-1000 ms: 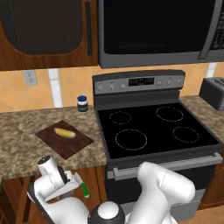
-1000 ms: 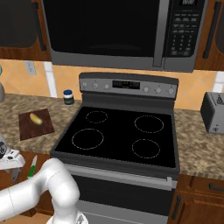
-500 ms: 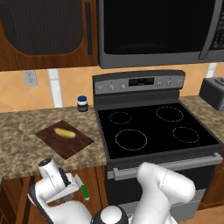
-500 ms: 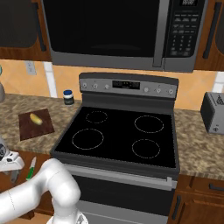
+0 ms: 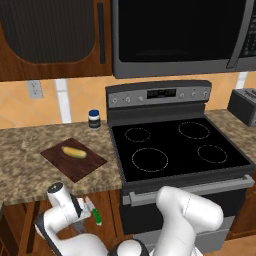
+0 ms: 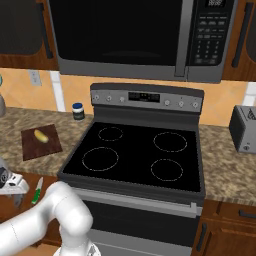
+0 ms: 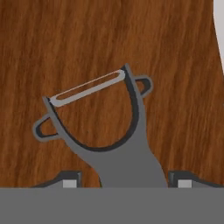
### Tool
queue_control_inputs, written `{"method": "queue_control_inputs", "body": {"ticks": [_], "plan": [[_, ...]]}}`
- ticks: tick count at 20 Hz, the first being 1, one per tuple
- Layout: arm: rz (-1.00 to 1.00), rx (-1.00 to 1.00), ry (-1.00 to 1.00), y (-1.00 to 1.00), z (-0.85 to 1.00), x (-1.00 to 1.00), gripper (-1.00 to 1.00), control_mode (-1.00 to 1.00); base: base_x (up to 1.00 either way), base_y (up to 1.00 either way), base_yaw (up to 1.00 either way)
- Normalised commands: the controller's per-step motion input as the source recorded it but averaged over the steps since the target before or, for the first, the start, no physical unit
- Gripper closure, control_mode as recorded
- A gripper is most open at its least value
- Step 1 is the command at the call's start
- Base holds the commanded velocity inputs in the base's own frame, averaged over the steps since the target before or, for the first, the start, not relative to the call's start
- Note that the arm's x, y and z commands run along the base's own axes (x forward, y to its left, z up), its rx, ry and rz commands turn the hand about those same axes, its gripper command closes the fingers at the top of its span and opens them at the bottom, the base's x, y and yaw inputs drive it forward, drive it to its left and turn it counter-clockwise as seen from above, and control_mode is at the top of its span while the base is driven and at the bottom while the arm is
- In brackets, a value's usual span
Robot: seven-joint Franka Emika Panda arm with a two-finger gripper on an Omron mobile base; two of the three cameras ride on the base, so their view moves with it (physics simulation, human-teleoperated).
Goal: Place the appropriate cutting tool for cutting the cucumber skin on the cutting board.
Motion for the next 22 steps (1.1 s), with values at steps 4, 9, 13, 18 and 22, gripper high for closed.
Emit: {"method": "queue_control_inputs", "body": {"ticks": [4, 9, 13, 18, 22], "plan": [[0.02, 0.16, -0.11, -0.25, -0.9, -0.3, -1.0, -1.0, 0.0, 0.0, 0.0], [0.02, 0.18, -0.07, -0.17, -0.91, -0.32, 1.0, -1.0, 0.0, 0.0, 0.0], [0.03, 0.04, -0.06, 0.0, -0.6, -0.53, 1.0, -1.0, 0.0, 0.0, 0.0], [0.01, 0.0, -0.02, 0.0, -0.42, -0.62, 1.0, -1.0, 0.0, 0.0, 0.0], [0.0, 0.0, -0.01, 0.0, -0.19, -0.44, 1.0, -1.0, 0.0, 0.0, 0.0]]}}
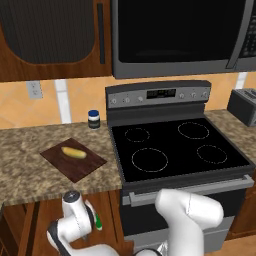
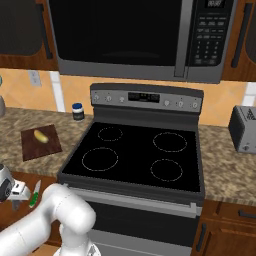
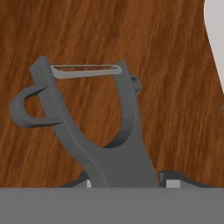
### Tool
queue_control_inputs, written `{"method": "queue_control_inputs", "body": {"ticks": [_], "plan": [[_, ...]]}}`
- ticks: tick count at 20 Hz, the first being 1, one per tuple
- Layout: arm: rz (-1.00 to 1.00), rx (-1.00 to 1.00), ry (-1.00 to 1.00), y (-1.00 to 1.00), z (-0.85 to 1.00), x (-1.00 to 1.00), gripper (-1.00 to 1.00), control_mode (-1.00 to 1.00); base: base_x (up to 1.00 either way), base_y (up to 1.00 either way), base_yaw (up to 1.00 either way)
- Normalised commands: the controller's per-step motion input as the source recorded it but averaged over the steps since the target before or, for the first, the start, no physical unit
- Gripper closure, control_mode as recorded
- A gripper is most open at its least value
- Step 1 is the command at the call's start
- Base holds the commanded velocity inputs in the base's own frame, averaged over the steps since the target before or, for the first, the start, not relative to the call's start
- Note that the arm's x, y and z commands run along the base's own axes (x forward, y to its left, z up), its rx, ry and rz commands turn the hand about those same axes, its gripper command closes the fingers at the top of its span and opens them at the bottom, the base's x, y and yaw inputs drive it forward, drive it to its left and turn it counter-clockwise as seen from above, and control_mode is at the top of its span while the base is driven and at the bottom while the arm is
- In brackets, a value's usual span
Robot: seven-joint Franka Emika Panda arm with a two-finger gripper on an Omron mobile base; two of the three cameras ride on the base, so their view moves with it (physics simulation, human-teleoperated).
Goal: Place the appropriate cutting tool for cutting the cucumber skin on the cutting board.
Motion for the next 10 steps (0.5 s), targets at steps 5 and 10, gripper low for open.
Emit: {"method": "queue_control_inputs", "body": {"ticks": [5, 10], "plan": [[0.0, 0.0, 0.0, 0.03, 0.47, -0.17, 1.0, -1.0, 0.0, 0.0, 0.0], [0.0, 0.0, 0.0, 0.01, 0.96, -0.21, 1.0, -1.0, 0.0, 0.0, 0.0]]}}
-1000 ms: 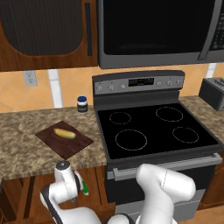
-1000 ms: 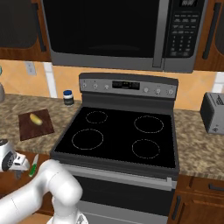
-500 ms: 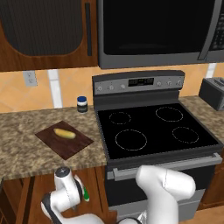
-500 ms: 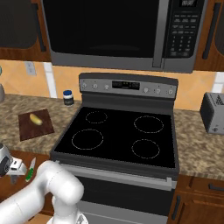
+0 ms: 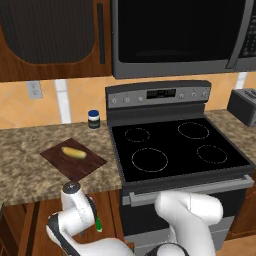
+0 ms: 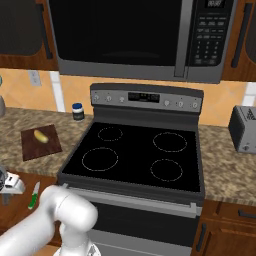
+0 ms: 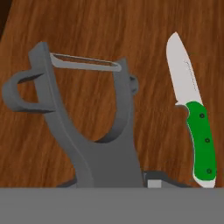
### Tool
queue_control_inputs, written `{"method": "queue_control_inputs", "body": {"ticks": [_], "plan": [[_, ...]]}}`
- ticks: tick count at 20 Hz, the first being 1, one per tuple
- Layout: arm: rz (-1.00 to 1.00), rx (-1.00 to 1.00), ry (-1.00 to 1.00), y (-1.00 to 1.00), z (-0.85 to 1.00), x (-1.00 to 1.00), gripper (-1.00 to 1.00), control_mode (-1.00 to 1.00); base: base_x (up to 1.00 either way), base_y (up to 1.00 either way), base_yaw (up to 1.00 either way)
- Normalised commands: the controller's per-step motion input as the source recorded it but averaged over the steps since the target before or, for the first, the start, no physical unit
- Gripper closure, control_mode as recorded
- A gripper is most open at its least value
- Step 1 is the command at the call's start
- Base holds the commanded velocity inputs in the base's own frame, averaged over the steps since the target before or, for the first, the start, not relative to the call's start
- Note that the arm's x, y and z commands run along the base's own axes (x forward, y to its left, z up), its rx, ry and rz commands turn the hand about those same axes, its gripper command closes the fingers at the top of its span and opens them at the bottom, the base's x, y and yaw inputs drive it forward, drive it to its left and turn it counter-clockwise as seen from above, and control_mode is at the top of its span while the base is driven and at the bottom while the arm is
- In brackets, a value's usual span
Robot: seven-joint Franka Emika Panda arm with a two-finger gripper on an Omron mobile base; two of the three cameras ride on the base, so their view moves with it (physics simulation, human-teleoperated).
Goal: Place the appropriate cutting tool for cutting the cucumber skin on the cutting board.
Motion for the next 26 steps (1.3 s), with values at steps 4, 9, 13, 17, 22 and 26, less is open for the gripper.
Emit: {"method": "queue_control_inputs", "body": {"ticks": [4, 9, 13, 17, 22, 26], "plan": [[0.0, 0.0, 0.04, 0.16, 0.81, -0.66, 1.0, -1.0, 0.0, 0.0, 0.0], [0.0, 0.0, 0.05, 0.0, 0.91, -0.56, 1.0, -1.0, 0.0, 0.0, 0.0], [0.0, 0.0, 0.0, -0.23, 1.0, 0.05, 1.0, -1.0, 0.0, 0.0, 0.0], [0.02, 0.0, 0.0, -0.53, 0.95, 0.42, 1.0, -1.0, 0.0, 0.0, 0.0], [0.18, 0.0, 0.0, -0.35, 0.63, 0.92, 1.0, -1.0, 0.0, 0.0, 0.0], [0.27, -0.01, 0.0, -0.14, 0.17, 0.99, 1.0, -1.0, 0.0, 0.0, 0.0]]}}
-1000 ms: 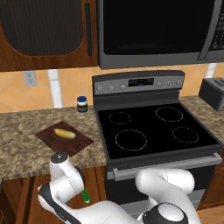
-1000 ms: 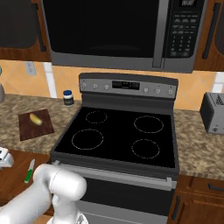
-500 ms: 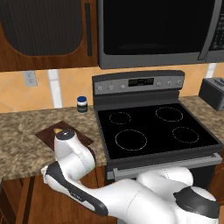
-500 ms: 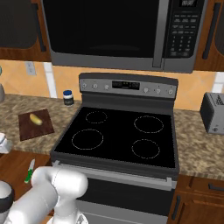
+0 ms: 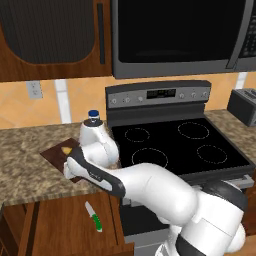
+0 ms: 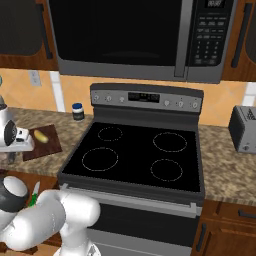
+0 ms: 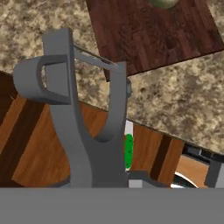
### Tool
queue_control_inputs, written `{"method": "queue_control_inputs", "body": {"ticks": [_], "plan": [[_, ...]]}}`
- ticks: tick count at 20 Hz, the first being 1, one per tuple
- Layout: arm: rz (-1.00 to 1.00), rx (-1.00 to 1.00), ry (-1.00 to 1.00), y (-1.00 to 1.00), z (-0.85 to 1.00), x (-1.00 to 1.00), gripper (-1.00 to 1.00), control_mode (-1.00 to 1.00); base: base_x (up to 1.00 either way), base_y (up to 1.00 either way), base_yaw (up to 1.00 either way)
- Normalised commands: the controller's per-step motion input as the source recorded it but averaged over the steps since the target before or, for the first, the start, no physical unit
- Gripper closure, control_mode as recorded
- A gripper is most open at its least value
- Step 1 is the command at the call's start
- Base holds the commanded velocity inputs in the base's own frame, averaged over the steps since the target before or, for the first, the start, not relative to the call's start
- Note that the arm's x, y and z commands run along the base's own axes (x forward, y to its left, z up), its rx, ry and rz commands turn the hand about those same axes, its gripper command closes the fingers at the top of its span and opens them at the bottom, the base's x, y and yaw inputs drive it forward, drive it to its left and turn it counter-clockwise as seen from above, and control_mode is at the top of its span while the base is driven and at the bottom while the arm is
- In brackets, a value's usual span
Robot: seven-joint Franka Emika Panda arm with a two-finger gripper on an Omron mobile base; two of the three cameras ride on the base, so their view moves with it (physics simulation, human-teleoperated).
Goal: Place the appropriate cutting tool for cutting the cucumber skin on the cutting board.
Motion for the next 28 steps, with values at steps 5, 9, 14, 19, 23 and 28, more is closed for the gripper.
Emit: {"method": "queue_control_inputs", "body": {"ticks": [5, 9, 14, 19, 23, 28], "plan": [[0.28, -0.04, 0.02, 0.13, 0.0, 0.99, 1.0, -1.0, 0.0, 0.0, 0.0], [0.25, -0.09, 0.0, 0.48, -0.12, 0.7, 1.0, -1.0, 0.0, 0.0, 0.0], [0.19, -0.11, 0.0, 0.38, -0.07, 0.45, 1.0, -1.0, 0.0, 0.0, 0.0], [0.12, -0.1, 0.0, 0.04, -0.12, 0.46, 1.0, -1.0, 0.0, 0.0, 0.0], [0.05, -0.05, 0.0, 0.03, -0.21, 0.4, 1.0, -1.0, 0.0, 0.0, 0.0], [0.01, -0.01, 0.01, 0.2, -0.36, 0.18, 1.0, -1.0, 0.0, 0.0, 0.0]]}}
